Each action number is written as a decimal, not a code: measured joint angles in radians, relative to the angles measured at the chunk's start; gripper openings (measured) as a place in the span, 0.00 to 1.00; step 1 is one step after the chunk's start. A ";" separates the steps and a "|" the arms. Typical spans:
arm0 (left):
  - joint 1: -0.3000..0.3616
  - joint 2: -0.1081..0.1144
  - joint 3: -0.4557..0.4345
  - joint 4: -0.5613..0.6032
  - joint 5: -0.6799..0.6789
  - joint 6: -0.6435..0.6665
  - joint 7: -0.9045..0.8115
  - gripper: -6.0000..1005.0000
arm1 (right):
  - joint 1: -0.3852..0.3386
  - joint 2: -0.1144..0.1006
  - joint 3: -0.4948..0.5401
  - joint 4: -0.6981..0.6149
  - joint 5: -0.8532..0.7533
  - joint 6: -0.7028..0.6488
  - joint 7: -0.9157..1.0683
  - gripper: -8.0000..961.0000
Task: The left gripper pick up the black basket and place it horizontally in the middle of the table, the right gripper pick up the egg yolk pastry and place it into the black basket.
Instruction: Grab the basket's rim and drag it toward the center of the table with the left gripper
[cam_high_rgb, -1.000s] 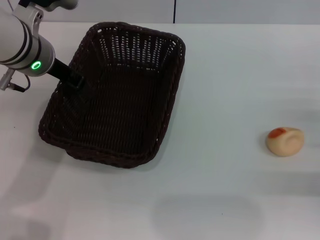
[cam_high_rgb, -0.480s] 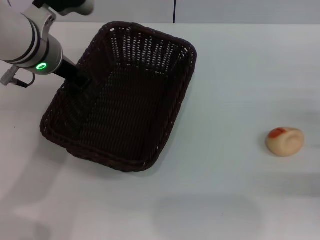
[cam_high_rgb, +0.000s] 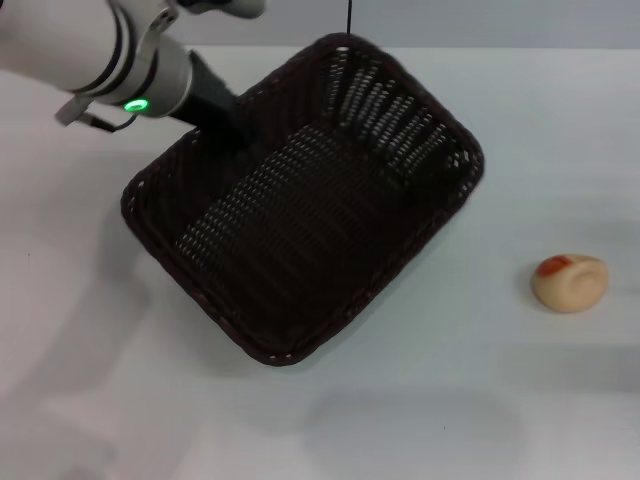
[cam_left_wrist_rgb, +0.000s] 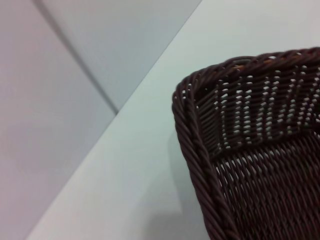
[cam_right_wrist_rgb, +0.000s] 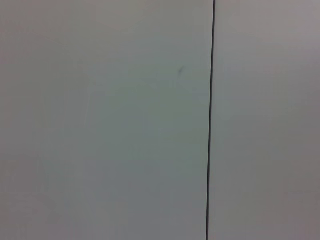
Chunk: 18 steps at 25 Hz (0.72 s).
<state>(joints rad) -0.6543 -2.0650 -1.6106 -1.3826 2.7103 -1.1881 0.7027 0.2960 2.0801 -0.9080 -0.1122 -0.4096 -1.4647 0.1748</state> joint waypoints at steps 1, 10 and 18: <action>-0.016 -0.001 0.000 0.008 -0.006 0.003 0.011 0.27 | 0.000 0.000 0.000 -0.001 0.000 -0.001 0.001 0.72; -0.149 0.000 -0.027 0.141 -0.144 0.062 0.237 0.25 | -0.002 0.000 -0.002 -0.002 0.000 -0.012 0.002 0.72; -0.246 -0.003 -0.082 0.286 -0.260 0.111 0.416 0.21 | -0.006 0.000 -0.002 -0.001 -0.001 -0.016 0.002 0.72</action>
<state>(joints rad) -0.9000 -2.0681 -1.6926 -1.0969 2.4502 -1.0771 1.1183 0.2905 2.0800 -0.9096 -0.1134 -0.4108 -1.4806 0.1764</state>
